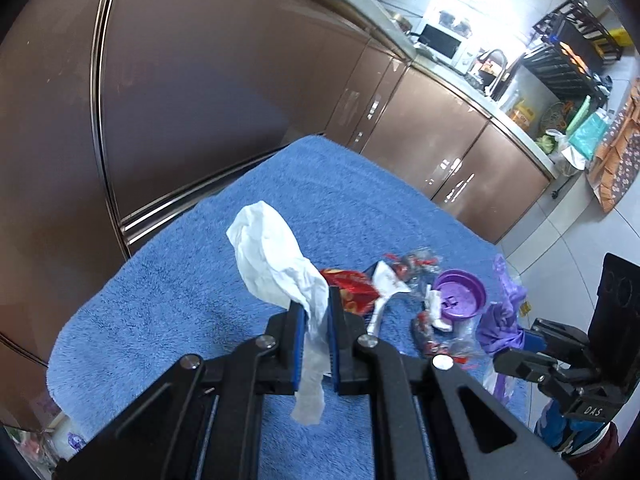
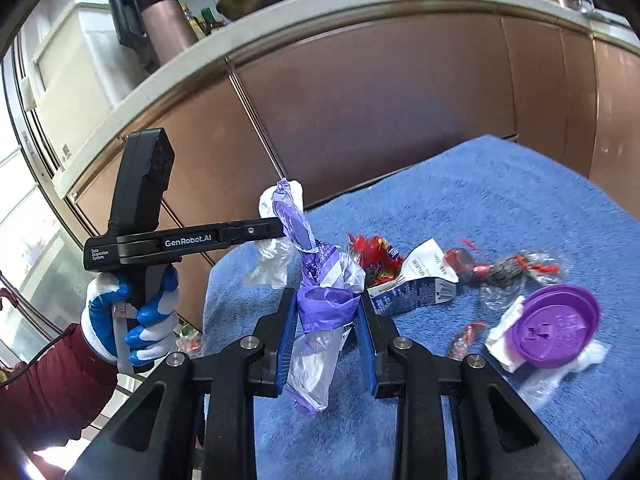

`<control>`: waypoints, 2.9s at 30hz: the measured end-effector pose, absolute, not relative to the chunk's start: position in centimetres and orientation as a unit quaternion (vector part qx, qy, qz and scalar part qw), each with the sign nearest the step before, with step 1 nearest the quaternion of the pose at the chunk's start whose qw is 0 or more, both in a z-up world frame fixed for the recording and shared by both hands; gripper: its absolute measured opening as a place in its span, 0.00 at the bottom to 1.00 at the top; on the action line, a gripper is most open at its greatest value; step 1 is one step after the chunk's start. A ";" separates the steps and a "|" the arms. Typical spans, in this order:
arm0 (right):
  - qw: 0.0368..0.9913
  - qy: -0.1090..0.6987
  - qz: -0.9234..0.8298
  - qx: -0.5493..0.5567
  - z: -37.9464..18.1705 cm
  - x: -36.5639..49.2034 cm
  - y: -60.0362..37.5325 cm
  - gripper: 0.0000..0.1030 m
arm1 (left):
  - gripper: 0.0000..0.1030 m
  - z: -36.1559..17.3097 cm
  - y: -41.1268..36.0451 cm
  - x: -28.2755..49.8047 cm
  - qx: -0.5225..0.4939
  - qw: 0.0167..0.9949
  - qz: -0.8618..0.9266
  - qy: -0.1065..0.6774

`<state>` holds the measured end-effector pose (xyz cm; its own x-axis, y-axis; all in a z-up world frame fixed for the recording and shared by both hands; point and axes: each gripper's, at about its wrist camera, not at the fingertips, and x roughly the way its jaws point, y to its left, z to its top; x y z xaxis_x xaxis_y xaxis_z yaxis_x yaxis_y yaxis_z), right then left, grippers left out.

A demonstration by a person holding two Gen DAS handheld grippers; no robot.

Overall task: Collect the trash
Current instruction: 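Grasp a white tissue with the left tool while the right tool grasps the purple bag, then carry the tissue and purple bag in both tools over the bucket, then open both tools to drop the tissue and purple bag into the bucket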

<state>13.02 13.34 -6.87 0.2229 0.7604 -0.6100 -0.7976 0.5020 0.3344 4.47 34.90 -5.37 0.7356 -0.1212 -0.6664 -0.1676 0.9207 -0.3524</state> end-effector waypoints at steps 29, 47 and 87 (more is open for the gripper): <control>0.894 0.270 0.348 0.079 0.8 10.1 -9.5 0.27 | 0.09 3.9 15.7 6.8 -0.059 0.931 -0.118 0.341; 0.936 0.302 0.097 0.153 -5.9 12.3 -29.2 0.27 | 0.09 0.2 -9.4 16.9 0.022 0.869 -0.291 0.400; 0.879 0.430 -0.090 0.185 -23.1 20.3 -42.7 0.47 | 0.42 -15.8 -28.4 29.0 -0.011 0.795 -0.322 0.513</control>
<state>20.30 -42.71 -23.12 0.6143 0.0002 -0.7891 0.3171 0.9156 0.2471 28.95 -28.40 -15.81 0.2658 -0.5233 -0.8096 0.5016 0.7923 -0.3474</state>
